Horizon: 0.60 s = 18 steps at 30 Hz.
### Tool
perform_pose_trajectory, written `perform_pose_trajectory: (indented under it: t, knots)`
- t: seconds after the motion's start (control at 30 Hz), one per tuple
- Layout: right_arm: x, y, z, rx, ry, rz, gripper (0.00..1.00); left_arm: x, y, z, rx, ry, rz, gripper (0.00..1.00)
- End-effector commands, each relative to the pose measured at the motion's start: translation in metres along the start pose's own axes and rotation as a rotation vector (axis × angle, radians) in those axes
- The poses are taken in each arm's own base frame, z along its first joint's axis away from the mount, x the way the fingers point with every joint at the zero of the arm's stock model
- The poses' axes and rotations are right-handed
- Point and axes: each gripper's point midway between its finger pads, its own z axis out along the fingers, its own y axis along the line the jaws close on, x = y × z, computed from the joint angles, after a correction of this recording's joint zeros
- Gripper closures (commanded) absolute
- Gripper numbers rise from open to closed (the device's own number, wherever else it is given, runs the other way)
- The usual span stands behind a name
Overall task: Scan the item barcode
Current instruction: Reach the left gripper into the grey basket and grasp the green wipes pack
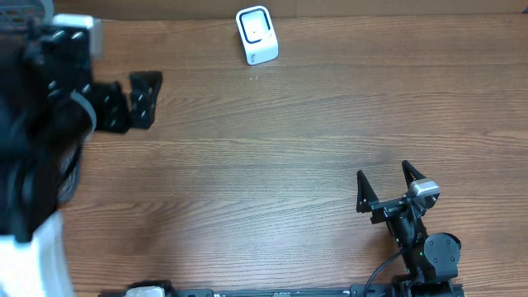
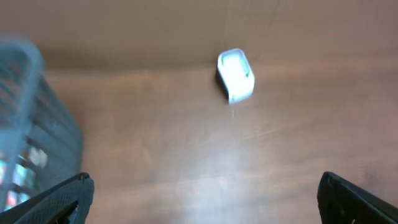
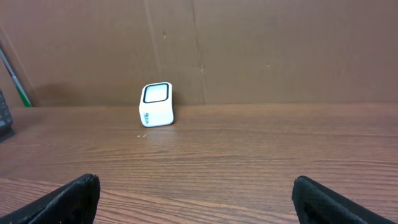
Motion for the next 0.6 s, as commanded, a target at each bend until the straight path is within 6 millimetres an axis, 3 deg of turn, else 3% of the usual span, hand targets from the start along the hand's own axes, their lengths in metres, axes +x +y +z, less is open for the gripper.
perform_pose_trajectory:
  t: [0.0, 0.13, 0.27, 0.4, 0.57]
  knots:
    - [0.002, -0.003, 0.000, 0.013, -0.003, -0.006, 0.00, 0.010, 0.004, 0.029, 0.003, 0.104, 0.005, 0.00]
    - [0.002, -0.003, 0.000, 0.013, -0.003, -0.006, 0.00, 0.010, 0.016, 0.060, -0.022, 0.154, 0.067, 0.00]
    - [0.002, -0.003, 0.000, 0.013, -0.003, -0.006, 0.00, -0.007, 0.046, 0.078, -0.118, 0.111, 0.051, 0.01]
    - [0.002, -0.003, 0.000, 0.013, -0.003, -0.006, 0.00, -0.032, 0.087, 0.072, -0.211, 0.000, 0.009, 0.00]
    - [0.002, -0.003, 0.000, 0.013, -0.003, -0.006, 0.00, -0.055, 0.154, 0.047, -0.364, -0.130, -0.040, 0.01]
